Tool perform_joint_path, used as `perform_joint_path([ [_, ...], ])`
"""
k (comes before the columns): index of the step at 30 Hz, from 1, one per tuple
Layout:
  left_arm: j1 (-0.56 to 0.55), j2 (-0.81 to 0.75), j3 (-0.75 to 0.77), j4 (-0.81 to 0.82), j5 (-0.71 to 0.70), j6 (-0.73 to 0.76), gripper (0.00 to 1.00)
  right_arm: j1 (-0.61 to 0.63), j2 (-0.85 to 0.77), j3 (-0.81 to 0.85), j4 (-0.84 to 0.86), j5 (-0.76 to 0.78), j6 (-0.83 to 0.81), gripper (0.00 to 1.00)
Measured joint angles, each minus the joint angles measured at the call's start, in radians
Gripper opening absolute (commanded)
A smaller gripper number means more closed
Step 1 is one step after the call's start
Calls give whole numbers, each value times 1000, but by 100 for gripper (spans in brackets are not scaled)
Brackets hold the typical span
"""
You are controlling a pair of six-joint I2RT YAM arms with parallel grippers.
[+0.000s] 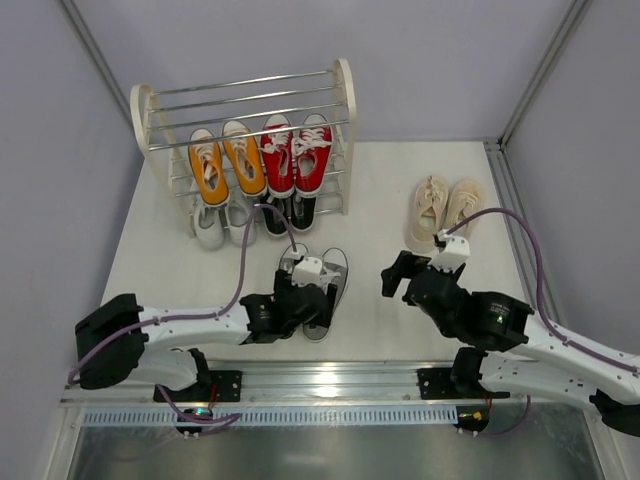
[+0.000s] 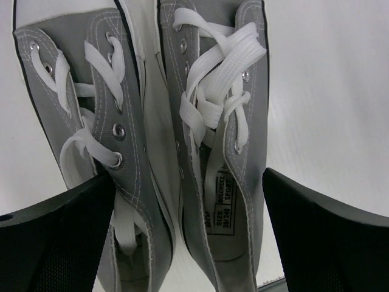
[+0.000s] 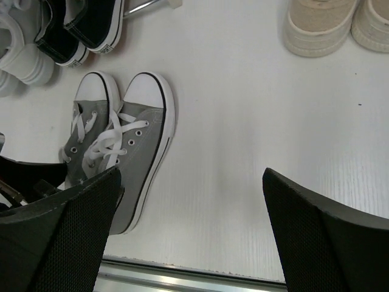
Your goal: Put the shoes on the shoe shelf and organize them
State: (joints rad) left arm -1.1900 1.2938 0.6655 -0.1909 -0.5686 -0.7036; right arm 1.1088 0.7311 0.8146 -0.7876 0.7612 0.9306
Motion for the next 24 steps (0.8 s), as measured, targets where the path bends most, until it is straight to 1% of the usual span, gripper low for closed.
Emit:
perform_joint_path([
  [2,-2,45,18,-16,-19,-15,97,0,-12,-19,-21,3,15,97],
  [4,-12,64,34,-31,-41,-21,94,0,-21,-41,-40,3,27,97],
  [5,-17,65,37,-29,-51,-22,85,0,-25,-51,-49,3,35,98],
  [8,-23,67,37,-21,-68,-19,68,0,-34,-73,-69,3,48,97],
  [9,-24,73,37,-18,-72,-18,54,0,-35,-75,-74,3,50,97],
  [10,-23,82,37,-11,-79,-24,44,0,-36,-75,-76,3,51,97],
  [11,-23,94,37,-6,-87,-25,29,0,-38,-75,-76,3,53,97],
  [12,-23,109,37,-1,-94,-29,27,0,-40,-75,-78,4,53,98],
  [16,-19,157,32,37,-111,-44,29,0,-51,-75,-83,4,53,97],
  [18,-11,171,17,71,-115,-47,34,0,-56,-75,-85,4,53,97],
  [19,-8,180,9,92,-119,-45,38,0,-59,-75,-87,4,52,97],
  [20,-7,187,5,108,-123,-41,49,0,-61,-75,-88,4,52,97],
  [21,-6,196,1,125,-128,-35,55,0,-66,-75,-90,4,52,97],
  [22,-6,205,-2,139,-136,-28,59,0,-70,-75,-92,4,52,97],
  [23,-6,215,-5,150,-146,-22,61,0,-72,-75,-93,4,52,97],
  [24,-5,224,-8,161,-153,-19,59,0,-76,-75,-95,4,52,97],
])
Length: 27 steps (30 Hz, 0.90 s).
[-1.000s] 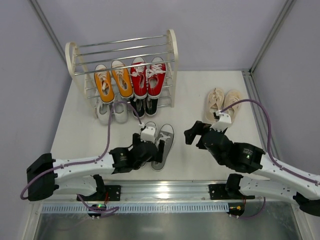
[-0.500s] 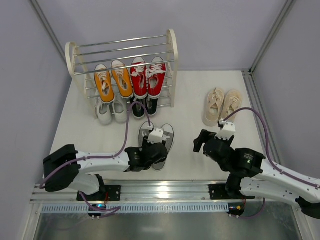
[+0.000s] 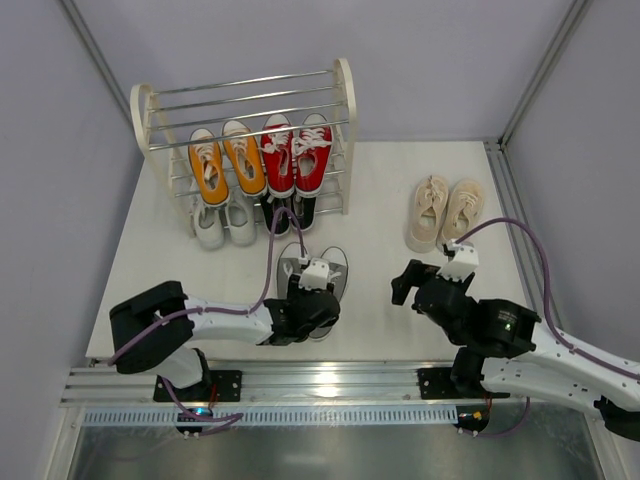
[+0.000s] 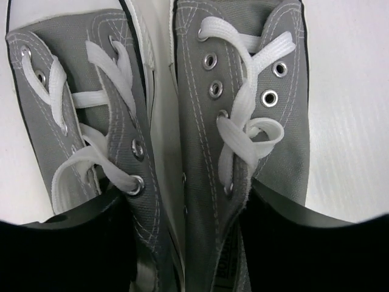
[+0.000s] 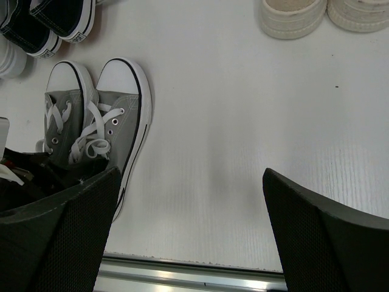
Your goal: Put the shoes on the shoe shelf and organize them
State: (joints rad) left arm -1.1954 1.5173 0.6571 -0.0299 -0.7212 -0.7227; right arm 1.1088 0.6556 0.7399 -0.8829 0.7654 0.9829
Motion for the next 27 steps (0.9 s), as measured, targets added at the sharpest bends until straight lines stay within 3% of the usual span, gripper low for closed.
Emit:
perform_joint_path([
  [1,1,6,-2,12,-5,1,53,0,-5,-1,-1,0,0,97],
  [3,7,14,-8,35,-14,14,9,0,-13,-4,-2,0,0,97],
  [4,20,19,-14,48,-27,23,0,0,-17,-7,-2,0,0,97],
  [11,61,-19,-41,94,24,56,0,0,-49,-30,-10,-1,1,97],
  [14,38,-89,-41,14,40,68,0,0,-77,-39,-18,-1,1,97],
  [17,-52,-196,8,-145,17,84,0,-2,-97,-47,-26,0,2,97],
  [22,-175,-314,266,-347,-53,163,0,-3,-99,-50,-29,0,-4,97],
  [27,-194,-346,583,-322,-190,412,0,-3,-98,-50,-28,0,-18,98],
])
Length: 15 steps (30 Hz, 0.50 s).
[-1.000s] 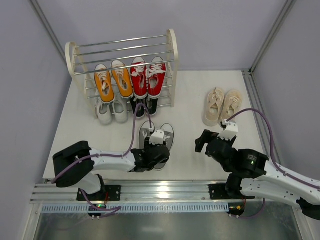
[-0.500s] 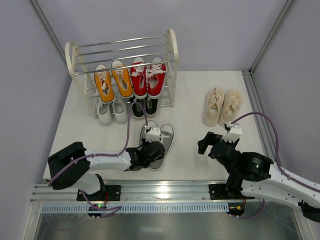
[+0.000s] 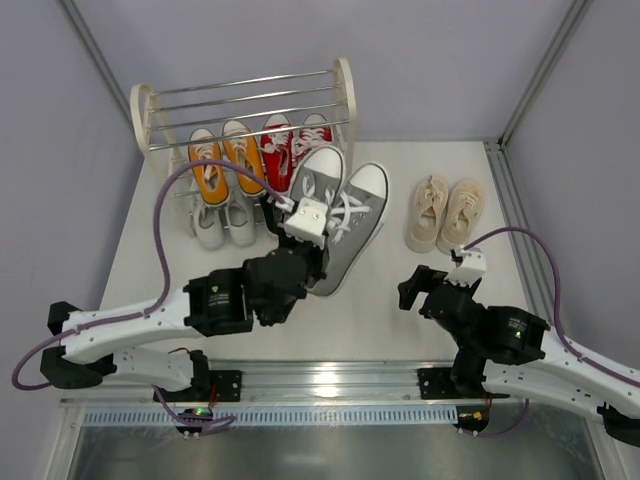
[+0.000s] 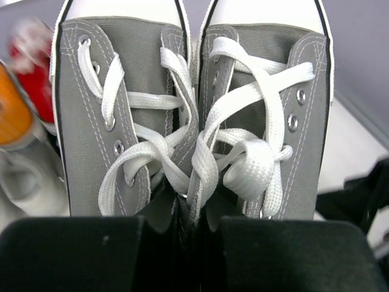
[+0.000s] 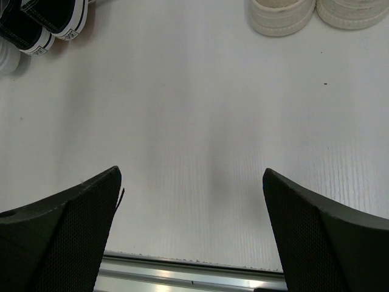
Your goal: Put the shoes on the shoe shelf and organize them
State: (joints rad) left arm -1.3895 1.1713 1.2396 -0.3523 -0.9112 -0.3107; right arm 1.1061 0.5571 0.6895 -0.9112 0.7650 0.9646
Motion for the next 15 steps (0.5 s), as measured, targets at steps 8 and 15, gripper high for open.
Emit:
perform_joint_path([
  [8,449,166,556,-154,140,231,0,0,-1,0,10,0,-33,97],
  [15,916,528,1147,-433,425,214,0,0,-1,2,39,-3,-77,97],
])
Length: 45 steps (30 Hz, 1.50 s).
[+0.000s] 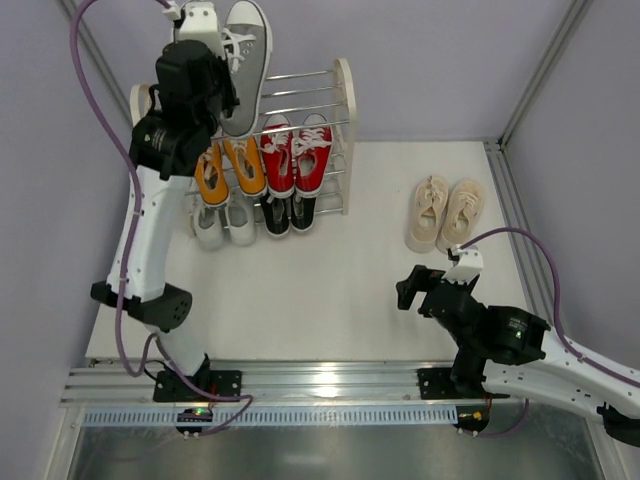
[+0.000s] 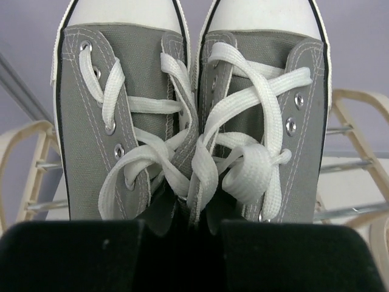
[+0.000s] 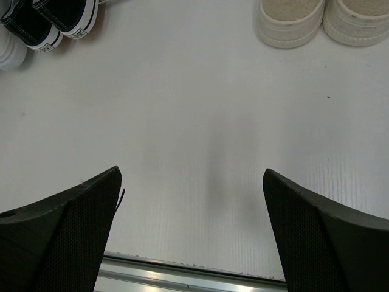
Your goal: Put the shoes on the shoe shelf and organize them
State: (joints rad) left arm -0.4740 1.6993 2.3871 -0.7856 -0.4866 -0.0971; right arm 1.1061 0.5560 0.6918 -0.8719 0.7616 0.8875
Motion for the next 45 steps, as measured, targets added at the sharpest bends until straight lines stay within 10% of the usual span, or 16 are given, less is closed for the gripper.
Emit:
perform_joint_path([
  [10,322,142,91,-214,178,-73,0,0,4,0,55,-11,-56,97],
  [35,381,198,59,-166,256,-106,1,-34,105,-18,193,-48,-130,97],
  [45,401,153,-78,31,272,-116,74,-50,102,-19,197,-50,-136,97],
])
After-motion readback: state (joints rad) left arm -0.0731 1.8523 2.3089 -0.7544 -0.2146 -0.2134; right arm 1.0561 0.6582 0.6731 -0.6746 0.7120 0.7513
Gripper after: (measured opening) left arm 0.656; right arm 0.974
